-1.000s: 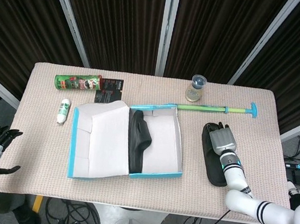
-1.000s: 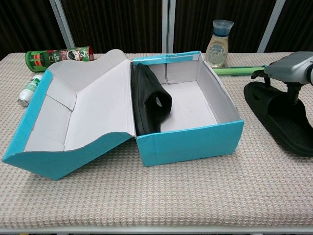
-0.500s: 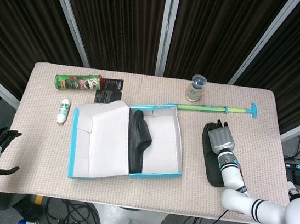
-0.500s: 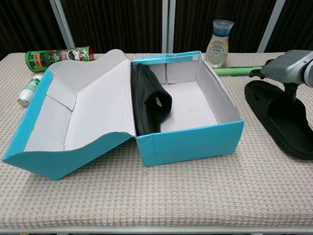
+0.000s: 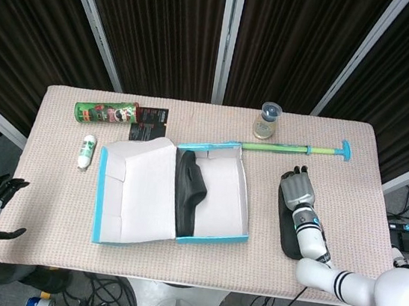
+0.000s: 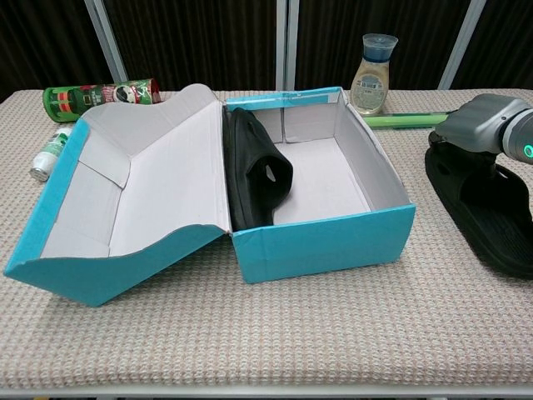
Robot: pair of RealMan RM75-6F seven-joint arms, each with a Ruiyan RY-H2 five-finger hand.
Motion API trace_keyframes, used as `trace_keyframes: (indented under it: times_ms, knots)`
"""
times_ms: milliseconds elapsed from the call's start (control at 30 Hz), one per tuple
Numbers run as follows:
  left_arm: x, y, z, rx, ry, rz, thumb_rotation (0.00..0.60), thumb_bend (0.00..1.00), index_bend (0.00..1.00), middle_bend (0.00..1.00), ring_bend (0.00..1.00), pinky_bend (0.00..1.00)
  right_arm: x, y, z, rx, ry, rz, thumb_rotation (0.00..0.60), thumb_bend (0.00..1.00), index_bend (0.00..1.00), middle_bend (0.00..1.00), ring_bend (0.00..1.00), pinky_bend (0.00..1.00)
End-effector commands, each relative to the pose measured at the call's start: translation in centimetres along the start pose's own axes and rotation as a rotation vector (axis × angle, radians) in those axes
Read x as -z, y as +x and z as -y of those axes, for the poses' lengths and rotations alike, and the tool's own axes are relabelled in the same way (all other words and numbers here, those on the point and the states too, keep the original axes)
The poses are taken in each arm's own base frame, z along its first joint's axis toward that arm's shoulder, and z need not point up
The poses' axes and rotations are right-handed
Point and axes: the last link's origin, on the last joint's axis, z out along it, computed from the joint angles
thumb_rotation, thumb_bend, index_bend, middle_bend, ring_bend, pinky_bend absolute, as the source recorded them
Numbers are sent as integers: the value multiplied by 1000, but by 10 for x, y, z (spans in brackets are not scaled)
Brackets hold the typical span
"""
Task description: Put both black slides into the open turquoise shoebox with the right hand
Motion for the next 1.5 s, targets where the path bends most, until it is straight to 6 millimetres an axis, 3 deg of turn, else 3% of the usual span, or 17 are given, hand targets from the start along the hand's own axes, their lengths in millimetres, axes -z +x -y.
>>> trace_keyframes:
  times_ms: [33, 133, 267, 600, 700, 767, 867, 1100, 1500]
  knots:
    - [0, 0, 0, 0, -1, 1, 600, 28, 165, 120, 41, 30, 0, 2, 1, -22, 4, -20, 600, 173, 286, 337, 139, 202]
    - [1, 0, 0, 0, 1, 3, 600, 29, 165, 120, 41, 30, 2, 7, -3, -96, 13, -79, 600, 242, 366, 393, 194, 297]
    - [3, 1, 0, 1, 0, 3, 600, 28, 165, 120, 41, 31, 10, 14, -23, -256, 18, -160, 600, 246, 382, 404, 201, 364]
    - [2, 7, -5, -14, -17, -1, 600, 28, 165, 120, 41, 31, 43, 38, -105, -678, 35, -366, 600, 245, 383, 404, 201, 380]
    - [1, 8, -9, -21, -26, -2, 600, 28, 165, 120, 41, 31, 54, 47, -122, -795, 68, -412, 600, 246, 383, 405, 201, 380]
    - [1, 9, -11, -26, -30, -2, 600, 28, 165, 120, 41, 31, 59, 52, -123, -867, 108, -431, 600, 246, 383, 406, 201, 381]
    - [-1, 10, -12, -26, -33, -4, 600, 28, 165, 120, 41, 30, 62, 60, -112, -985, 187, -437, 600, 246, 383, 406, 201, 387]
    - [0, 11, -12, -30, -36, -6, 600, 28, 165, 120, 41, 31, 54, 86, -54, -1245, 385, -411, 600, 247, 386, 406, 201, 403]
    - [1, 11, -8, -17, -28, -12, 600, 28, 165, 120, 41, 31, 16, 112, 41, -1351, 435, -380, 600, 246, 387, 399, 200, 406]
